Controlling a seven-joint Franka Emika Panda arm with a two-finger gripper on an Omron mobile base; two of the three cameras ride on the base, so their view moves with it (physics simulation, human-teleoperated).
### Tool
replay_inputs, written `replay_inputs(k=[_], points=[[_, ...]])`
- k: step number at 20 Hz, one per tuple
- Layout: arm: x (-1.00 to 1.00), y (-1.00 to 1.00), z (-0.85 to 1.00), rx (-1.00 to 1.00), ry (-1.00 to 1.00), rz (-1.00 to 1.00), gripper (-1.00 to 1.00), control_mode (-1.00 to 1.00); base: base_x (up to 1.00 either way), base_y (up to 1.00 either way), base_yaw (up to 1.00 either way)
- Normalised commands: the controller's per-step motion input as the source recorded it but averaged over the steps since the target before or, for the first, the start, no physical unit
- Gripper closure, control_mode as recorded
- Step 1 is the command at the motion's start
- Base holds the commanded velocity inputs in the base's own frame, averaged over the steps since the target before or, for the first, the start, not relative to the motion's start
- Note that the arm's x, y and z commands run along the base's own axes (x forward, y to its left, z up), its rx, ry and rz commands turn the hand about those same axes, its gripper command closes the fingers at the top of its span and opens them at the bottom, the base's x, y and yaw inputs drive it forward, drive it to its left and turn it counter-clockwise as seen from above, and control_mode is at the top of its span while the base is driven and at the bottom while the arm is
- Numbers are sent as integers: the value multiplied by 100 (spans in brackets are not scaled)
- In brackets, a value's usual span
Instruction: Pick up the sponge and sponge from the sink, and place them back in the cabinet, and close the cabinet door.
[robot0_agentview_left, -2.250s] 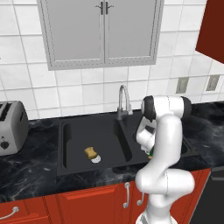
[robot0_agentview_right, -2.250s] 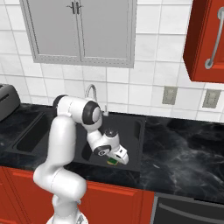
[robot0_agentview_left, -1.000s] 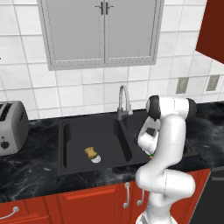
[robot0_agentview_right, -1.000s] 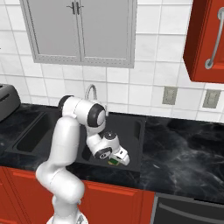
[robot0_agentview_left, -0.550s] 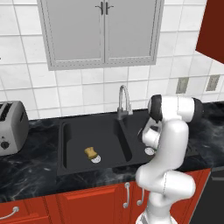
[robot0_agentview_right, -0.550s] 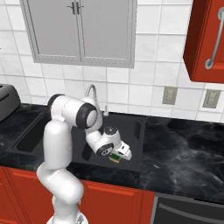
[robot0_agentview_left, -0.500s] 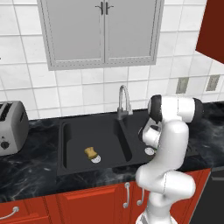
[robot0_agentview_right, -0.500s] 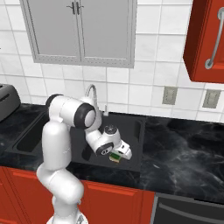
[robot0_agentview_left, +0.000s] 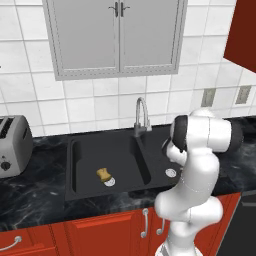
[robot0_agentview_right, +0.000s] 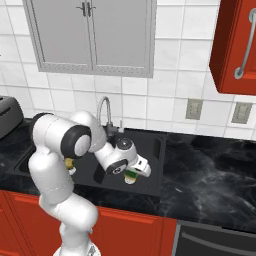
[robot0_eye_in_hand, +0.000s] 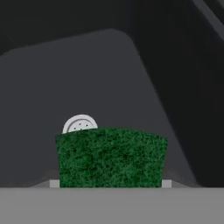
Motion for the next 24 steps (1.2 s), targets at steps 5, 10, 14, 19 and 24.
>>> replay_inputs(k=[5, 10, 14, 19, 24], points=[[-1, 0, 73, 0, 0, 3, 100, -100, 0, 0, 0], [0, 0, 76, 0, 0, 2, 100, -100, 0, 0, 0], [0, 0, 79, 0, 0, 1, 100, -100, 0, 0, 0], [0, 0, 81, 0, 0, 0, 100, -100, 0, 0, 0], [-7, 0, 80, 0, 0, 1, 100, -100, 0, 0, 0]])
